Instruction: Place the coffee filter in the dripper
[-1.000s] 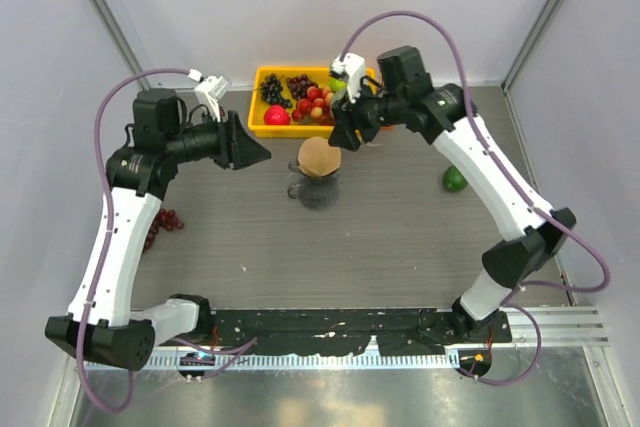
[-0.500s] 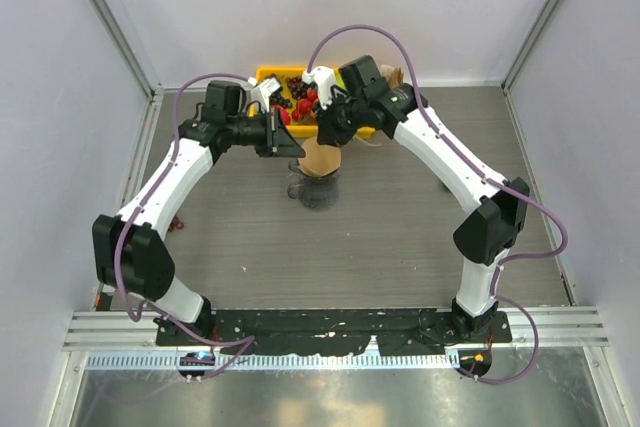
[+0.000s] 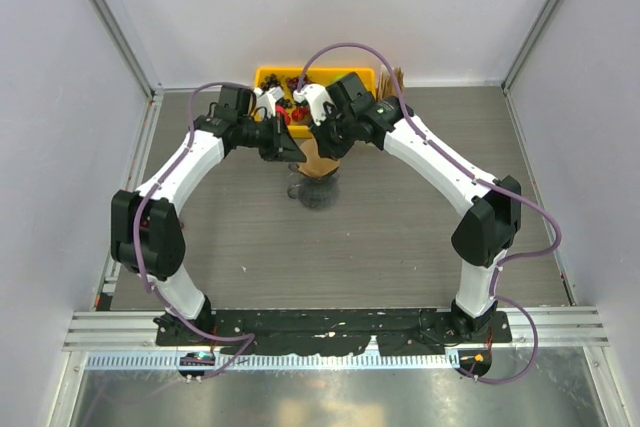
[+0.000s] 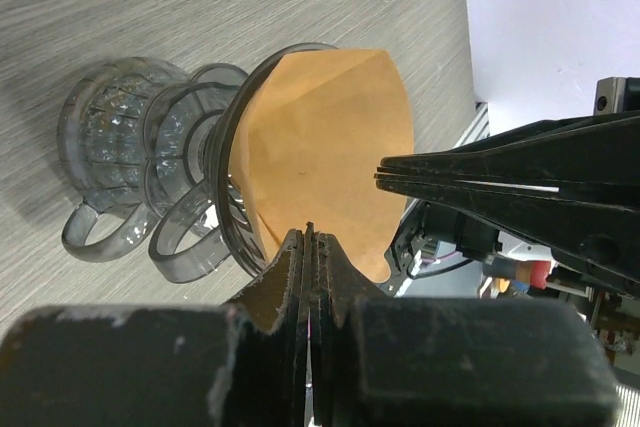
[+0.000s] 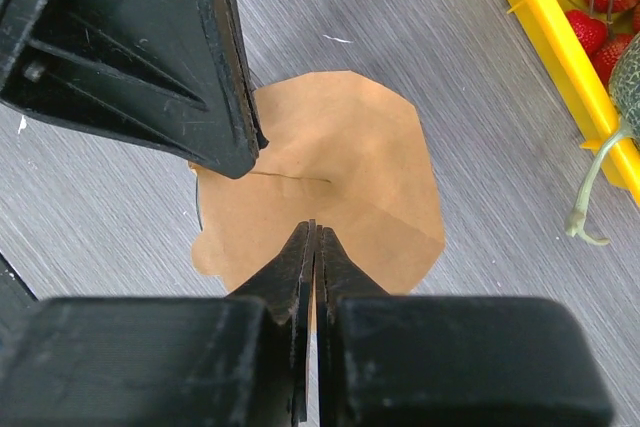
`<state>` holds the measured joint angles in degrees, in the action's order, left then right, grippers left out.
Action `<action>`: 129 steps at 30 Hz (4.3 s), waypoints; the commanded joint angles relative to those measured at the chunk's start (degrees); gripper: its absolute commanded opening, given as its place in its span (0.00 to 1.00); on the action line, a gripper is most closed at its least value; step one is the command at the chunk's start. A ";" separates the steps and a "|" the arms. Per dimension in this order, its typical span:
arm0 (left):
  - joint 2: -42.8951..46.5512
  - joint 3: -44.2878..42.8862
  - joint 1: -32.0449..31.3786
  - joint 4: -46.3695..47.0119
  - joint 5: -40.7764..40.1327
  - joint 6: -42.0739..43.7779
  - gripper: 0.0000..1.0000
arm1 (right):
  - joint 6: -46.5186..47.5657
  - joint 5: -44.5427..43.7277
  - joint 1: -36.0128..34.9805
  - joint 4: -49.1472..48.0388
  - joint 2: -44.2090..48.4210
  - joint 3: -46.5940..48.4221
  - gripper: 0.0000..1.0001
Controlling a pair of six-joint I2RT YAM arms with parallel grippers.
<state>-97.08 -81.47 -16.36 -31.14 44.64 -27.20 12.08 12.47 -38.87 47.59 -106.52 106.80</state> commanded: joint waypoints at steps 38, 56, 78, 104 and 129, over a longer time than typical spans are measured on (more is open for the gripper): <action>35.90 23.46 28.93 7.05 10.73 -6.46 0.44 | 8.14 -11.41 -5.51 -4.44 -9.58 -2.30 0.05; 37.05 24.96 29.63 7.49 11.26 -6.19 0.44 | 9.90 -8.52 -5.51 -4.09 -8.53 0.42 0.05; 35.38 25.75 29.02 11.45 10.82 -8.57 0.43 | 11.22 -9.22 -5.51 -0.40 -5.01 2.62 0.05; 33.10 23.82 24.45 12.95 8.53 -8.05 0.40 | 11.13 -7.90 -5.25 2.94 0.26 9.21 0.05; 20.09 -13.09 13.99 -23.26 -5.09 22.71 0.46 | -7.85 12.84 28.39 -17.26 35.93 -24.70 0.05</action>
<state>-75.53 -91.20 -0.51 -45.50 44.01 -13.30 9.37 20.43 -16.21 37.60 -74.35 89.41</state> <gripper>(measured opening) 0.440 0.057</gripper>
